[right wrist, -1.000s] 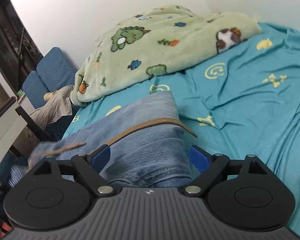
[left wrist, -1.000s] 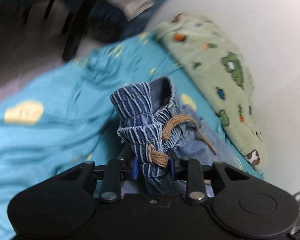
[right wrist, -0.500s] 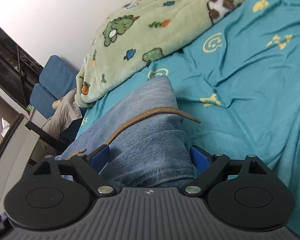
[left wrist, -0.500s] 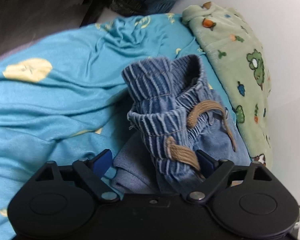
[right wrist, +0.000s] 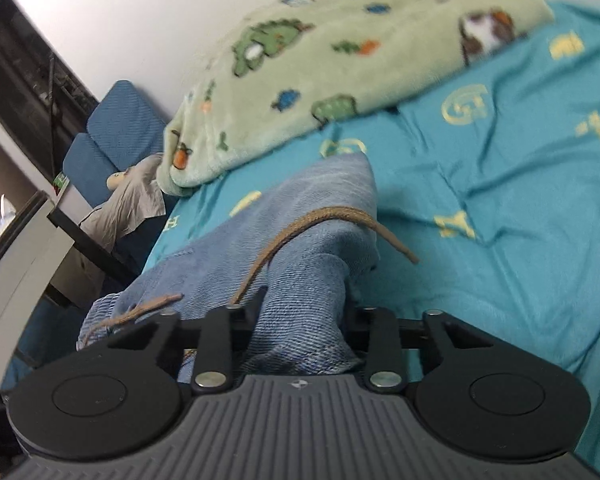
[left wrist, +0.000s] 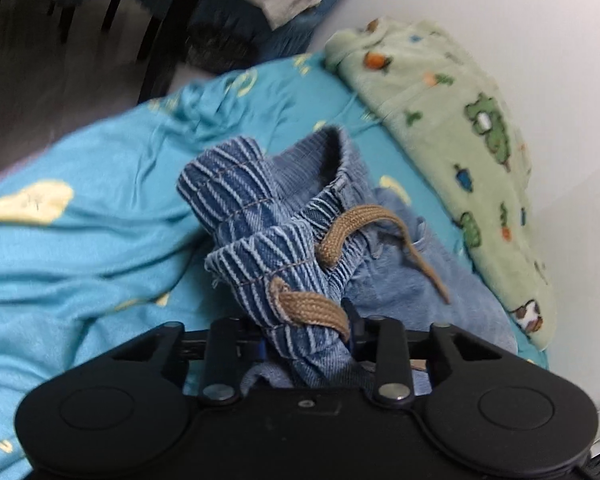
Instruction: Fold clothes
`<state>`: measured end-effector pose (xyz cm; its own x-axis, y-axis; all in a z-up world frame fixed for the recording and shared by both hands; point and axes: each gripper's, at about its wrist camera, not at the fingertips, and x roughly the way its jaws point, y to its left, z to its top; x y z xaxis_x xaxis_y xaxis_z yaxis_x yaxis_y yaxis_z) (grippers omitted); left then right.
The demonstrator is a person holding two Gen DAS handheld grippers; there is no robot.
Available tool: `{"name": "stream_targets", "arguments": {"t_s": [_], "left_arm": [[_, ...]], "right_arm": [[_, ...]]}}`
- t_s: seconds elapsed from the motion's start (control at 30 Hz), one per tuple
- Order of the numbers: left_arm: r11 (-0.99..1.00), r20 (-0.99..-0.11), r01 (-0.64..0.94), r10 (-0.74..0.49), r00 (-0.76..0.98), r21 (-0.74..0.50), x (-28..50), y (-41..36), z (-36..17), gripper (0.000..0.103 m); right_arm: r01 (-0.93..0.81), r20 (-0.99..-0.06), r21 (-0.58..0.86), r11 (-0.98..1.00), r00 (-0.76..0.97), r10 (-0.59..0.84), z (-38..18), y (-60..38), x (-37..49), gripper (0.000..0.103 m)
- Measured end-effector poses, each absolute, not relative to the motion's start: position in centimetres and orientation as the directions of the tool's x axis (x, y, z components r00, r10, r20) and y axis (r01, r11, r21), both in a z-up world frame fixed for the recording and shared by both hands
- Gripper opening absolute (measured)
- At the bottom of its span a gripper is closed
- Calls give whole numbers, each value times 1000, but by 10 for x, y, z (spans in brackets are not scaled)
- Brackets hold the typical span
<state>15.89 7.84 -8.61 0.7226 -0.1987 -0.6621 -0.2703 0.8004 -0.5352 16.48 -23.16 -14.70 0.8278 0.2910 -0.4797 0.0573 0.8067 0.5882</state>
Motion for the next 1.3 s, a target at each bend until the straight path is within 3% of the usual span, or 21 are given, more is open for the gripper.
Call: {"name": "stream_targets", "arguments": {"t_s": [0.13, 0.43, 0.83, 1.03, 1.3], "left_arm": [[779, -618, -250, -213, 757, -575, 144, 77, -64, 27], [772, -537, -145, -282, 795, -619, 112, 58, -2, 26], [747, -433, 172, -539, 722, -643, 73, -102, 59, 27], [704, -428, 333, -669, 607, -628, 74, -214, 39, 27], [643, -474, 513, -766, 434, -569, 90, -335, -41, 27]], "right_arm": [[16, -408, 581, 814, 871, 274, -111, -228, 155, 23], [-54, -320, 499, 865, 916, 242, -27, -231, 123, 21], [78, -192, 468, 880, 981, 16, 51, -363, 0, 22], [216, -176, 422, 880, 972, -154, 52, -446, -66, 22], [432, -232, 386, 815, 901, -368, -22, -533, -111, 22]]}}
